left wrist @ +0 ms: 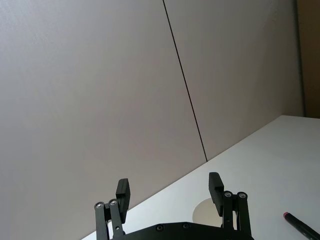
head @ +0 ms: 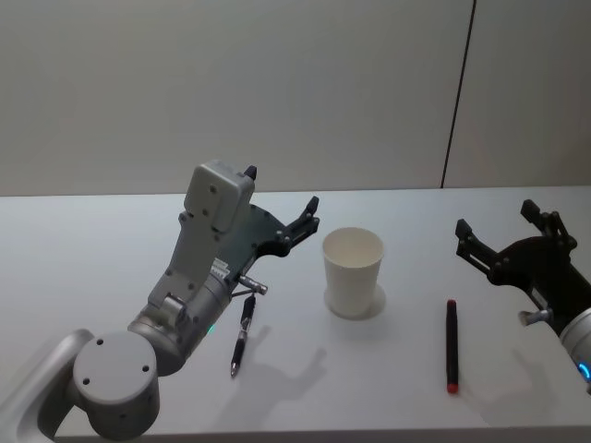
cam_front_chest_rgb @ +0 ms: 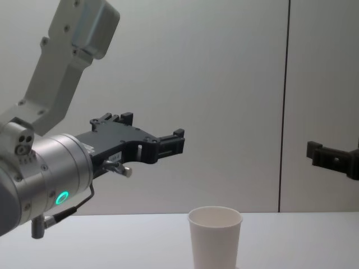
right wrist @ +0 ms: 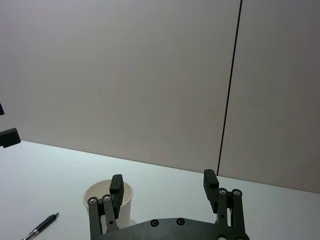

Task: Place the pen into the pen holder.

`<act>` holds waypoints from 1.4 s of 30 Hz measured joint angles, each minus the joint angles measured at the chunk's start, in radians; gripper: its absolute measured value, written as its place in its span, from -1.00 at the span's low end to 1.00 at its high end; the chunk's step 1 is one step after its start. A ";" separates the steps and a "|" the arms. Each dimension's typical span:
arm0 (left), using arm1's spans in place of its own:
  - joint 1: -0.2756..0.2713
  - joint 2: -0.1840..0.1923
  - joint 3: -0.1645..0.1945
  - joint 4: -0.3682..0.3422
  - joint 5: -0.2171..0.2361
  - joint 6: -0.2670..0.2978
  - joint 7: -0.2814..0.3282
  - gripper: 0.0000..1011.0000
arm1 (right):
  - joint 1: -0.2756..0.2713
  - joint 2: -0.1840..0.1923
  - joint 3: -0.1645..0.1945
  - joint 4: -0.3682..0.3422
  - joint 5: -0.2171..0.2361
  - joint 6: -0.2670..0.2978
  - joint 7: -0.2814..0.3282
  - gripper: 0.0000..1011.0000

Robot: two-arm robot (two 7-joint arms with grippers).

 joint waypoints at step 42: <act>0.000 0.000 0.000 0.000 0.000 0.000 0.000 0.99 | 0.030 -0.068 -0.019 0.027 0.002 0.166 -0.114 0.98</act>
